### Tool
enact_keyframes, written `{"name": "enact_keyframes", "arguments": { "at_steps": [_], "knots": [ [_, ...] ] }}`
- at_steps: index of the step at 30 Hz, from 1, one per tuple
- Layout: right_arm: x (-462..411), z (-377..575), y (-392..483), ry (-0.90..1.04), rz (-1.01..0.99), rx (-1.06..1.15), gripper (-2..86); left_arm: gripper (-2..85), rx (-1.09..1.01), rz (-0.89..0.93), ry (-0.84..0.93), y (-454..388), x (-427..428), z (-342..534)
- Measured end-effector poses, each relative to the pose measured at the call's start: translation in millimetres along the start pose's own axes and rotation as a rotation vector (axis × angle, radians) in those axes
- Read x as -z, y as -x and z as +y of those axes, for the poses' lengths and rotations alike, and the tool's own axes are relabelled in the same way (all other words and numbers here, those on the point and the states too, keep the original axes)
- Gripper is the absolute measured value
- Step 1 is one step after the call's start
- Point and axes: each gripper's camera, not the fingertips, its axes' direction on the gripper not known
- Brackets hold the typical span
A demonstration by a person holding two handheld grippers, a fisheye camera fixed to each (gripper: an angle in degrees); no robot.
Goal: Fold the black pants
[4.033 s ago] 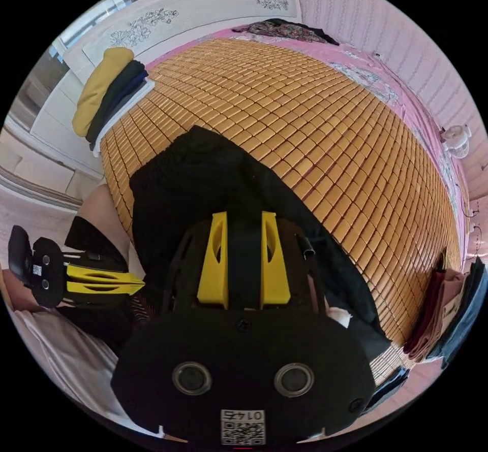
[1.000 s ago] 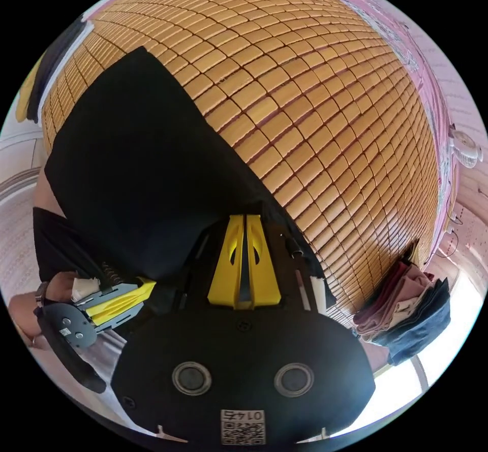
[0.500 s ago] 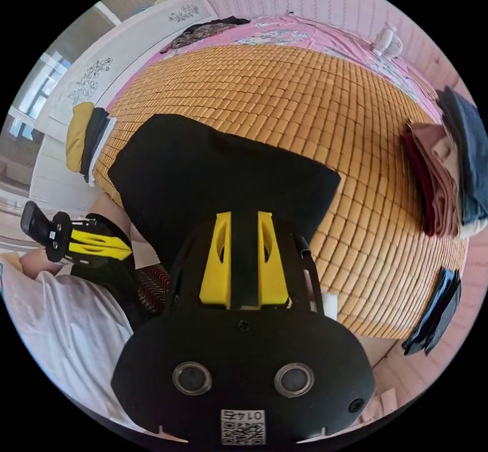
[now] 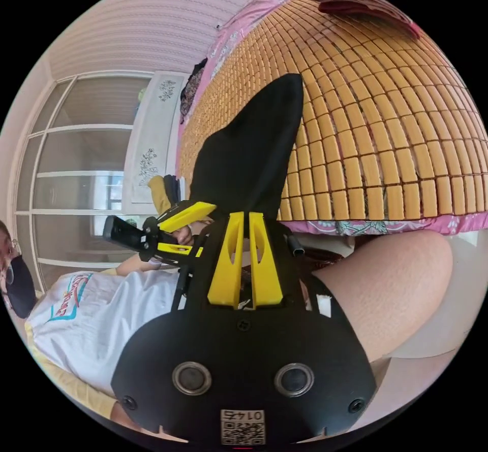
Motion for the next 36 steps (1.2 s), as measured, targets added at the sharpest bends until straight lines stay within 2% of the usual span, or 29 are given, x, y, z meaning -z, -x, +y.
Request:
{"name": "enact_keyframes", "arguments": {
  "at_steps": [4, 6, 9, 12, 14, 16, 18, 21, 23, 30, 34, 36],
  "knots": [
    [31.1, 8.4, 9.9, -0.094, -0.168, 0.043, 1.8, 15.5, -0.005, -0.021, 0.015, -3.6, -13.4, -18.2],
    [35.9, 10.7, 13.5, -0.088, -0.167, 0.061, 2.4, 6.7, 0.031, -0.086, 0.021, -2.0, -14.1, -20.8],
    [55.3, 16.2, 6.6, -0.100, -0.129, 0.102, 5.0, 2.9, 0.118, -0.063, 0.056, 12.7, -9.3, -15.3],
    [78.2, 20.7, -29.6, -0.213, -0.069, -0.014, 10.2, 2.3, 0.140, -0.020, 0.041, 19.3, 0.5, -2.6],
    [73.9, 15.3, -55.7, -0.210, -0.005, -0.109, 16.9, 2.2, 0.132, -0.014, 0.041, 17.3, 6.4, 2.9],
    [63.7, 8.8, -71.8, -0.190, -0.027, -0.167, 17.7, 2.2, 0.121, -0.001, 0.050, 14.2, 10.5, 7.0],
    [57.5, 5.6, -87.2, -0.222, -0.106, -0.224, 14.6, 2.2, 0.104, 0.021, 0.056, 10.6, 16.0, 11.2],
    [62.5, 10.3, -108.3, -0.329, -0.240, -0.338, 3.3, 2.2, 0.084, 0.032, 0.036, 9.1, 25.0, 14.1],
    [76.4, 16.8, -108.4, -0.375, -0.288, -0.300, 2.0, 2.2, 0.084, 0.034, -0.001, 12.1, 32.3, 12.2],
    [149.2, 34.7, -62.7, -0.496, -0.232, -0.067, 1.2, 1.9, 0.140, 0.185, -0.253, 41.5, 73.0, -8.6],
    [135.1, 9.1, -1.3, -0.414, -0.135, 0.088, 2.0, 3.2, 0.214, 0.143, -0.320, 70.2, 106.2, 14.5],
    [102.9, -9.0, 26.7, -0.344, -0.115, 0.162, 2.9, 4.8, 0.271, 0.051, -0.301, 89.4, 131.0, 45.2]
  ]
}}
